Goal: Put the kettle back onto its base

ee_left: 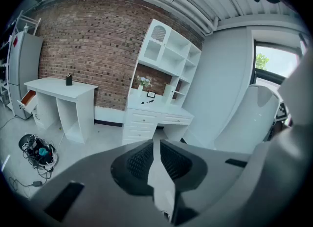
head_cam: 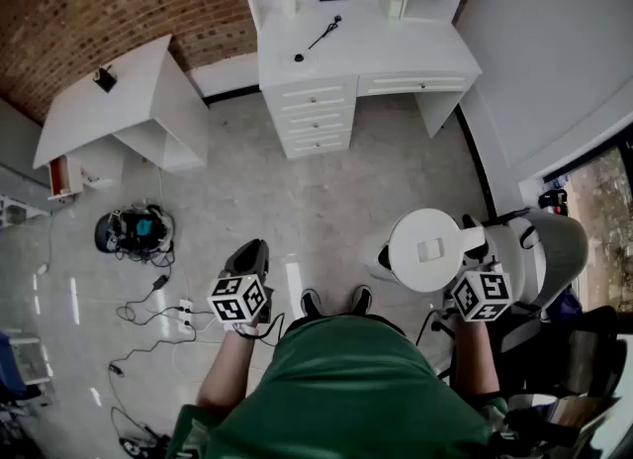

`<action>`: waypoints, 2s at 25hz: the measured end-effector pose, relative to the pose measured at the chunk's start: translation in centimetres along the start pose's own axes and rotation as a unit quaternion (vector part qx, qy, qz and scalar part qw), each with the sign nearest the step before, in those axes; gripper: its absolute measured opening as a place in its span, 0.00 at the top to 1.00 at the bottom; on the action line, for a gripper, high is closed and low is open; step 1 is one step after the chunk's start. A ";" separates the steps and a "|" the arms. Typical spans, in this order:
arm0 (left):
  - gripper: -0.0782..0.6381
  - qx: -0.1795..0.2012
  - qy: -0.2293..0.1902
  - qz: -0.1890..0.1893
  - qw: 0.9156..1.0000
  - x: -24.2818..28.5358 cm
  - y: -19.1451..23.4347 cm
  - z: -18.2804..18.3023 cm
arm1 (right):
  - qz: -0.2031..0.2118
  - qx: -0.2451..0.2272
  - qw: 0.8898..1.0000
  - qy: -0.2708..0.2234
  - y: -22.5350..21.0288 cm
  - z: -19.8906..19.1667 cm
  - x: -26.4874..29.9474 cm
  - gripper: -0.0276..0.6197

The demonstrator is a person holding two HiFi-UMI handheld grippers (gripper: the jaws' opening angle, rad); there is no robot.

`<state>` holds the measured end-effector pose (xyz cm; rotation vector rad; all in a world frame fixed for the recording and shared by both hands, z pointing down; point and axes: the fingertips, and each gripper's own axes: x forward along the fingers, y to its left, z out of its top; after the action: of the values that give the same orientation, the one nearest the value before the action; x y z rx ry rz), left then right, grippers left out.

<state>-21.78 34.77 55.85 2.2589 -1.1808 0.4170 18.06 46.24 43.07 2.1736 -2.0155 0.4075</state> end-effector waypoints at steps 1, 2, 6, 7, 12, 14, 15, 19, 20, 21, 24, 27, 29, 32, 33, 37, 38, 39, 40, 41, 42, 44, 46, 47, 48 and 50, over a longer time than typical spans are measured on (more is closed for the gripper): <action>0.81 0.000 0.000 0.000 1.000 -0.1 0.0 0.0 | 0.001 0.000 1.000 0.000 0.0 0.0 0.0 0.73; 0.81 0.001 0.000 0.001 1.000 -0.1 0.0 0.0 | 0.002 -0.001 1.000 -0.001 0.1 0.1 -0.1 0.73; 0.81 0.001 -0.002 0.007 1.000 -0.1 0.0 0.2 | 0.008 -0.005 1.000 -0.002 0.0 0.4 0.2 0.73; 0.81 0.001 -0.003 0.008 1.000 0.0 -0.2 0.4 | 0.010 -0.006 1.000 -0.003 -0.1 0.5 0.3 0.73; 0.81 0.001 -0.009 0.016 1.000 0.3 -1.5 0.5 | 0.031 -0.010 0.999 -0.007 -1.0 0.9 0.9 0.73; 0.81 0.002 -0.011 0.020 1.000 0.4 -2.2 0.4 | 0.044 -0.011 0.999 -0.009 -1.3 1.2 1.2 0.73; 0.81 0.002 -0.012 0.022 1.000 0.5 -2.5 0.3 | 0.051 -0.009 0.999 -0.009 -1.5 1.4 1.4 0.73; 0.81 0.000 -0.019 0.033 0.999 0.6 -4.2 0.1 | 0.087 0.020 0.996 -0.013 -2.3 2.1 2.5 0.73; 0.81 -0.001 -0.021 0.036 0.999 0.7 -4.7 0.0 | 0.096 0.025 0.995 -0.016 -2.5 2.4 2.8 0.73; 0.81 -0.002 -0.023 0.040 0.999 0.7 -5.1 -0.2 | 0.104 0.027 0.994 -0.020 -2.7 2.6 3.0 0.73; 0.81 -0.005 -0.028 0.053 0.998 0.5 -6.6 -0.7 | 0.124 0.018 0.992 -0.030 -3.3 3.4 3.5 0.73; 0.81 -0.013 -0.034 0.067 0.997 -0.1 -7.6 -1.3 | 0.143 0.010 0.989 -0.030 -3.7 3.7 3.9 0.73; 0.81 -0.018 -0.034 0.078 0.996 -0.5 -7.7 -1.7 | 0.152 0.013 0.988 -0.026 -4.0 3.6 4.3 0.73; 0.81 -0.023 -0.031 0.092 0.995 -0.7 -7.3 -2.0 | 0.159 0.019 0.987 -0.020 -4.2 3.3 5.2 0.73; 0.81 -0.025 -0.029 0.095 0.995 -0.6 -7.2 -2.1 | 0.162 0.019 0.986 -0.019 -4.2 3.2 5.5 0.73; 0.81 -0.029 -0.028 0.094 0.995 0.6 -6.7 -1.6 | 0.163 0.014 0.986 -0.016 -4.3 3.5 7.2 0.73; 0.81 -0.030 -0.028 0.092 0.995 1.1 -6.6 -1.4 | 0.161 0.013 0.987 -0.016 -4.3 3.7 7.7 0.73; 0.81 -0.030 -0.029 0.090 0.995 1.5 -6.3 -1.2 | 0.158 0.012 0.987 -0.016 -4.3 3.7 8.2 0.73; 0.81 -0.031 -0.029 0.089 0.995 1.9 -6.0 -0.9 | 0.155 0.011 0.988 -0.015 -4.4 3.8 8.7 0.73; 0.81 -0.032 -0.030 0.088 0.995 2.3 -5.5 -0.6 | 0.153 0.010 0.988 -0.014 -4.3 3.9 9.2 0.73; 0.81 -0.034 -0.031 0.087 0.995 2.8 -5.0 -0.3 | 0.150 0.009 0.989 -0.012 -4.3 4.0 9.8 0.73; 0.81 -0.035 -0.031 0.085 0.995 4.0 -3.7 0.7 | 0.144 0.005 0.990 -0.010 -4.2 4.5 11.1 0.73; 0.81 -0.034 -0.033 0.082 0.996 5.5 -2.5 2.2 | 0.135 0.002 0.991 -0.008 -4.2 5.0 12.7 0.73; 0.81 -0.033 -0.034 0.079 0.996 6.3 -1.9 3.2 | 0.128 0.002 0.992 -0.007 -4.3 5.4 13.6 0.73; 0.81 -0.031 -0.036 0.076 0.996 7.1 -1.2 4.2 | 0.122 0.002 0.993 -0.007 -4.4 5.8 14.5 0.73; 0.81 -0.026 -0.041 0.071 0.996 8.6 0.2 6.5 | 0.110 0.002 0.994 -0.007 -4.3 6.7 16.5 0.73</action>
<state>-16.95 25.20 55.04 2.1742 -1.3833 0.3446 24.00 28.99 41.93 1.9687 -2.2720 0.4235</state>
